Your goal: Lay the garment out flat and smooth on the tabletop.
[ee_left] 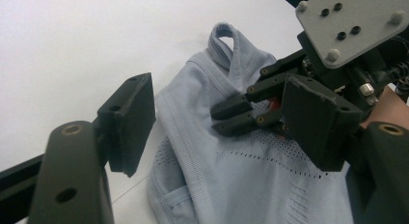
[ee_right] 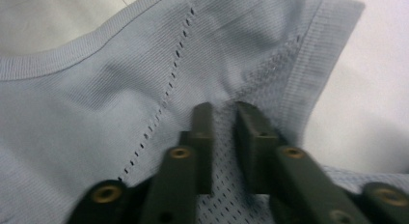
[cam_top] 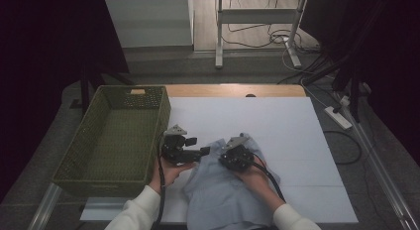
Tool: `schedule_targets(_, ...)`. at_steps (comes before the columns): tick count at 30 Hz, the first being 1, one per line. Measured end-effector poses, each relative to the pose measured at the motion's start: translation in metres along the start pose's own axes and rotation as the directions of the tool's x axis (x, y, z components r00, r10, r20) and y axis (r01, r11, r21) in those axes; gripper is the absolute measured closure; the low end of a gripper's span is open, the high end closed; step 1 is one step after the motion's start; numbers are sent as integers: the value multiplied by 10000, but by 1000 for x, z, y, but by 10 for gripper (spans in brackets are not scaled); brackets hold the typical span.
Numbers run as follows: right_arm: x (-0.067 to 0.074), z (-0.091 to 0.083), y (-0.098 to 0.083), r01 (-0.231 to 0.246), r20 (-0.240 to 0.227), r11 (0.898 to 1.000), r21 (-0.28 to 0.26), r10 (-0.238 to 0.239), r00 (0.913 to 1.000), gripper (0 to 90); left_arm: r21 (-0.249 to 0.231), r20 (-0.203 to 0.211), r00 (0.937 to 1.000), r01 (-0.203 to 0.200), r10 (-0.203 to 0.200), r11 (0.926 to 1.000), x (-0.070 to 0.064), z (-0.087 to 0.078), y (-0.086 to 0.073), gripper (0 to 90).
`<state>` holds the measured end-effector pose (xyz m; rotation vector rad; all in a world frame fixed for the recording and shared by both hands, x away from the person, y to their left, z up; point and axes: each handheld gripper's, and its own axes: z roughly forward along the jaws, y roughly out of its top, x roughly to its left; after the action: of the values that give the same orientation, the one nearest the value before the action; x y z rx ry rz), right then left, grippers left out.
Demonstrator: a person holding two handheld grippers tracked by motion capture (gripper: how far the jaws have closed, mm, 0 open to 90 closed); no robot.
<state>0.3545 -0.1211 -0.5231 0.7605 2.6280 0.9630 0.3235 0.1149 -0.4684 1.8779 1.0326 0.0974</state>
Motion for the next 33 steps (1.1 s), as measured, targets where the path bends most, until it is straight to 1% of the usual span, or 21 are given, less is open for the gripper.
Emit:
schedule_targets(2, 0, 0, -1, 142, -31, 9999, -19, -142, 9999, 860, -57, -44, 10000, -29, 29, 10000, 0, -1, 0, 287)
schedule_targets(8, 4, -5, -2, 459, -159, 9988, 184, -456, 9988, 878, 17, -33, 9999, -144, 144, 9999, -3, 2, 2, 286)
schedule_targets(11, 5, -8, -4, 425, -334, 9990, 155, -420, 9986, 881, -3, -34, 9999, -137, 137, 9999, -2, 2, 2, 286)
schedule_targets(13, 7, -12, -5, 323, -464, 9995, 9, -322, 9984, 884, -18, -40, 9999, -139, 139, 9999, -1, 2, 3, 286)
schedule_targets(15, 12, -21, -6, 287, -670, 9991, -318, -308, 9973, 884, -44, -42, 9999, -137, 137, 9999, 0, 1, 3, 287)
schedule_targets(19, 25, -34, -8, 325, -1034, 9973, -662, -392, 9939, 885, -13, -66, 9999, -101, 101, 9999, 1, 3, 3, 286)
schedule_targets(21, 32, -38, -12, 180, -1407, 9975, -686, -276, 9897, 885, 33, -86, 9999, -60, 61, 10000, 2, 4, 3, 286)
schedule_targets(22, 37, -40, -14, 263, -1507, 9975, -657, -360, 9879, 885, 35, -94, 10000, -21, 21, 10000, 3, 5, 3, 286)
schedule_targets(24, 44, -41, -18, 494, -1554, 9974, -527, -570, 9862, 885, 56, -139, 9999, 55, -55, 10000, 5, 6, 3, 285)
schedule_targets(27, 50, -38, -21, 583, -1521, 9978, -303, -623, 9864, 883, 135, -138, 9998, 176, -174, 9998, 8, 10, 2, 285)
schedule_targets(28, 50, -37, -22, 596, -1528, 9979, -239, -626, 9863, 882, 174, -121, 9997, 208, -206, 9996, 9, 12, 1, 285)
schedule_targets(30, 48, -35, -22, 434, -1518, 9989, -200, -459, 9873, 867, 298, -145, 9997, 195, -191, 9994, 10, 16, 0, 284)
schedule_targets(31, 46, -34, -22, 341, -1613, 9992, -212, -371, 9862, 848, 340, -139, 9997, 201, -196, 9992, 10, 17, 0, 284)
schedule_targets(32, 44, -35, -22, 284, -1672, 9993, -238, -320, 9854, 814, 372, -120, 9997, 212, -207, 9991, 11, 18, 0, 284)
schedule_targets(33, 43, -37, -21, 221, -1707, 9992, -340, -276, 9849, 756, 400, -122, 9997, 217, -212, 9990, 11, 19, -1, 283)
